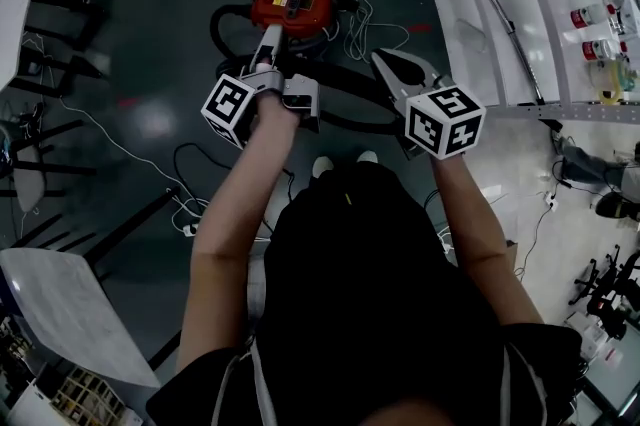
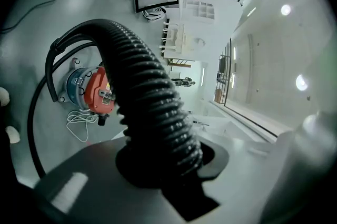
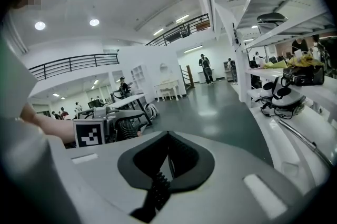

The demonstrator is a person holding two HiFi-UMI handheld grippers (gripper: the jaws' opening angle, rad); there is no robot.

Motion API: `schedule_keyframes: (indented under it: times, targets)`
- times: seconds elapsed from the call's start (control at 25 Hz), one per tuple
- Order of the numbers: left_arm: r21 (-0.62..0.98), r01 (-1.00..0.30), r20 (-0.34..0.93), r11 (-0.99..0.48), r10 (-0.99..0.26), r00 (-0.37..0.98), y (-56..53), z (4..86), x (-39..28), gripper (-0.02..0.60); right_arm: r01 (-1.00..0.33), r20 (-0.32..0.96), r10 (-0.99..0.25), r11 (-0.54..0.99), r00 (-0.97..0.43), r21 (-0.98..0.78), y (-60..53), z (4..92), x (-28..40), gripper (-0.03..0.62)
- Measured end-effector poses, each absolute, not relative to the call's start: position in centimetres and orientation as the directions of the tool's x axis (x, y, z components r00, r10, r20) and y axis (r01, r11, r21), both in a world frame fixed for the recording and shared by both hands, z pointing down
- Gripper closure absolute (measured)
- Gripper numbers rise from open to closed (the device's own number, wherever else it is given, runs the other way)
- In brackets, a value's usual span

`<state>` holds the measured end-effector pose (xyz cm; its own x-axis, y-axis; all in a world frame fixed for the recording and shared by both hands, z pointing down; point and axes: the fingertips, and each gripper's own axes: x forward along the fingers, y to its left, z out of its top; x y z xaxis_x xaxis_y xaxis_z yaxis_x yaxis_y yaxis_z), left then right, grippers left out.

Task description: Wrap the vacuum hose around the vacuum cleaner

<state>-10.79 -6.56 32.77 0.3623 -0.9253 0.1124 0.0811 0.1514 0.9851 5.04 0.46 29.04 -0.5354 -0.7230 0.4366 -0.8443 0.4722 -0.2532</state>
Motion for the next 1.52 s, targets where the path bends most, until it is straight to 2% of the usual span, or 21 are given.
schedule_keyframes:
  times: [0.24, 0.48, 0.6, 0.88, 1.12, 1.28, 1.52]
  targets:
    - [0.981, 0.105, 0.123, 0.161, -0.947, 0.298, -7.9, 32.9, -12.4, 0.486, -0.83, 0.468, -0.69, 0.511, -0.552, -0.225, -1.0, 29.4, 3.7, 0.589]
    - [0.977, 0.114, 0.148, 0.18, -0.958, 0.245, -8.1, 33.3, -13.7, 0.488, -0.761, 0.438, -0.631, 0.601, -0.64, -0.246, -1.6, 29.0, 1.5, 0.537]
    - [0.972, 0.124, 0.17, 0.201, -0.96, 0.223, -8.3, 33.8, -13.8, 0.488, -0.726, 0.436, -0.595, 0.642, -0.675, -0.247, -1.8, 29.3, 0.9, 0.468]
    - [0.971, 0.098, 0.2, 0.22, -0.962, 0.185, -9.7, 34.1, -13.5, 0.488, -0.689, 0.411, -0.563, 0.661, -0.717, -0.296, -3.8, 29.8, 1.7, 0.42]
    - [0.966, 0.073, 0.234, 0.248, -0.959, 0.16, -12.0, 34.9, -12.6, 0.488, -0.618, 0.402, -0.492, 0.727, -0.772, -0.298, -6.0, 30.4, 2.0, 0.395]
    - [0.962, 0.07, 0.254, 0.265, -0.957, 0.138, -13.5, 35.7, -12.0, 0.488, -0.54, 0.434, -0.392, 0.788, -0.811, -0.297, -6.8, 31.9, 2.5, 0.322]
    - [0.961, 0.049, 0.267, 0.273, -0.958, 0.101, -16.0, 35.7, -11.0, 0.488, -0.459, 0.498, -0.283, 0.844, -0.82, -0.276, -9.0, 34.3, 2.9, 0.321]
